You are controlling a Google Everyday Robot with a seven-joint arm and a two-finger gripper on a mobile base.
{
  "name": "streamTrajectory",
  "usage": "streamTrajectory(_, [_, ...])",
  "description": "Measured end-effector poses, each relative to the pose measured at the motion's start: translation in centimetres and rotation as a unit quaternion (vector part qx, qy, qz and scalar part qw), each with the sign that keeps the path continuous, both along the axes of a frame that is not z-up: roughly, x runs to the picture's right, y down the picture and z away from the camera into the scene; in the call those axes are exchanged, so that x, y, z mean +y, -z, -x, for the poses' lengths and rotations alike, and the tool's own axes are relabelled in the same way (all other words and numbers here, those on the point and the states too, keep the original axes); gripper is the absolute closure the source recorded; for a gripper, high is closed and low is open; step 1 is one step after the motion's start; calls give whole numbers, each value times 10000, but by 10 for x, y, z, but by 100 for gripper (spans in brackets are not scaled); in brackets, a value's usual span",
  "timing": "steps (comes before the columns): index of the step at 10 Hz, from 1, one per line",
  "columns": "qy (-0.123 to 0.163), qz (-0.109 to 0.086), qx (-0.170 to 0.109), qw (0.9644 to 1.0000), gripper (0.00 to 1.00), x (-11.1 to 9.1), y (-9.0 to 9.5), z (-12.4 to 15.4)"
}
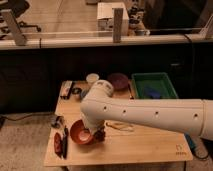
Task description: Place grapes in red bowl
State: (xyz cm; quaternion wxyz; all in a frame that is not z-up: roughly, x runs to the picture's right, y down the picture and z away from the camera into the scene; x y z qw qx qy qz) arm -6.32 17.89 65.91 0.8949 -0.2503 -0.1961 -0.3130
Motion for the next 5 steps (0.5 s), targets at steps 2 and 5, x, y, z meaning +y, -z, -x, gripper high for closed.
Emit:
streamTrajectory(2, [72, -2, -44, 10000, 98, 2, -4, 4])
streamTrajectory(5, [132, 3, -112, 9998, 98, 3, -7, 12])
